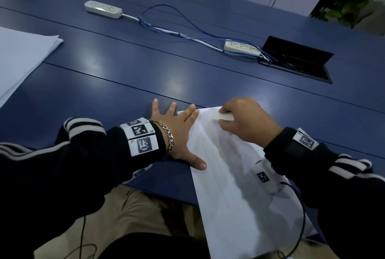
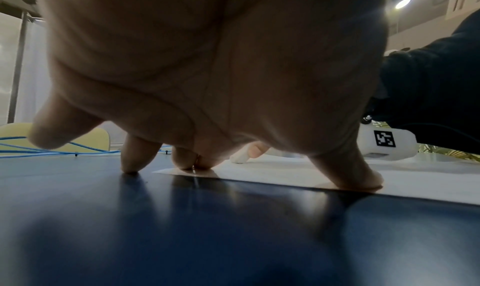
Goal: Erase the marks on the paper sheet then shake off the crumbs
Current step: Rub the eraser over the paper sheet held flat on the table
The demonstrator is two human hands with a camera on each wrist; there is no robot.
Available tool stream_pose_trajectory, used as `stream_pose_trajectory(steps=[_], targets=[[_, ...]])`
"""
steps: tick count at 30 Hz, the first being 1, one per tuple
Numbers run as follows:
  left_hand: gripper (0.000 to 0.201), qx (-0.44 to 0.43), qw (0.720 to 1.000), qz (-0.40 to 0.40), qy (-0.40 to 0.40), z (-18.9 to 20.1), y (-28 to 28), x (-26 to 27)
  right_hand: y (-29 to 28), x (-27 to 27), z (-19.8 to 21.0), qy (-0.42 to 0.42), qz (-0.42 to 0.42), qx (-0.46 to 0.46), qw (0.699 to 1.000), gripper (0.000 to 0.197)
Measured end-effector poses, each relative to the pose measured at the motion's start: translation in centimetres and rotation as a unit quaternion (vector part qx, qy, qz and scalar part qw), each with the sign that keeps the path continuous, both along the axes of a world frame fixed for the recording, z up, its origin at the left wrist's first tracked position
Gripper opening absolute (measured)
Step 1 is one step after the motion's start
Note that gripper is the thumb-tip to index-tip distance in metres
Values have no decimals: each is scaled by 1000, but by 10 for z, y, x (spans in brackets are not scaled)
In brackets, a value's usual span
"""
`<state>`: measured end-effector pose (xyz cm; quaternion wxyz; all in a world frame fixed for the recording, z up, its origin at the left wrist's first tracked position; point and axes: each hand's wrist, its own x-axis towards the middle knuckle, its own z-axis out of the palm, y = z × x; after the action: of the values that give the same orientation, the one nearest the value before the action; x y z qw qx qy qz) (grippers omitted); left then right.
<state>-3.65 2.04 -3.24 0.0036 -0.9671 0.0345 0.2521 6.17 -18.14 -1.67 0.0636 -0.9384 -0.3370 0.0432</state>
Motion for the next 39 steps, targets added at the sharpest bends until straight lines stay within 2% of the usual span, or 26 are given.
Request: stream_pose_trajectory(steps=[5, 9, 11, 15, 20, 26, 31, 34, 36, 39], targets=[[156, -6, 999, -22, -42, -9, 2, -10, -8, 6, 5, 62, -27, 57, 996, 34], [154, -46, 998, -33, -39, -2, -4, -6, -10, 6, 6, 84, -34, 81, 993, 31], [157, -56, 997, -43, -24, 1, -7, 2, -8, 6, 7, 83, -32, 76, 993, 32], [170, -48, 999, -7, 1, -1, -5, 10, -6, 6, 8, 83, -43, 61, 994, 33], [172, -42, 999, 18, 14, -5, 0, 6, 10, -8, 1, 12, -24, 32, 999, 27], [170, -29, 999, 10, 23, -3, -1, 7, 26, -31, -1, 11, 63, -2, 998, 30], [171, -34, 999, 19, 20, -3, -2, 5, 24, -2, 6, 6, -13, 13, 1000, 30], [172, -30, 999, 21, 24, -2, -2, 6, 34, -17, 7, -21, 27, -20, 999, 27], [171, -26, 999, 18, 27, -1, -3, 5, 36, -27, 8, -7, 67, -26, 997, 29], [172, -30, 999, 19, 27, 0, -3, 4, 29, -7, 10, 10, 34, -11, 999, 32]])
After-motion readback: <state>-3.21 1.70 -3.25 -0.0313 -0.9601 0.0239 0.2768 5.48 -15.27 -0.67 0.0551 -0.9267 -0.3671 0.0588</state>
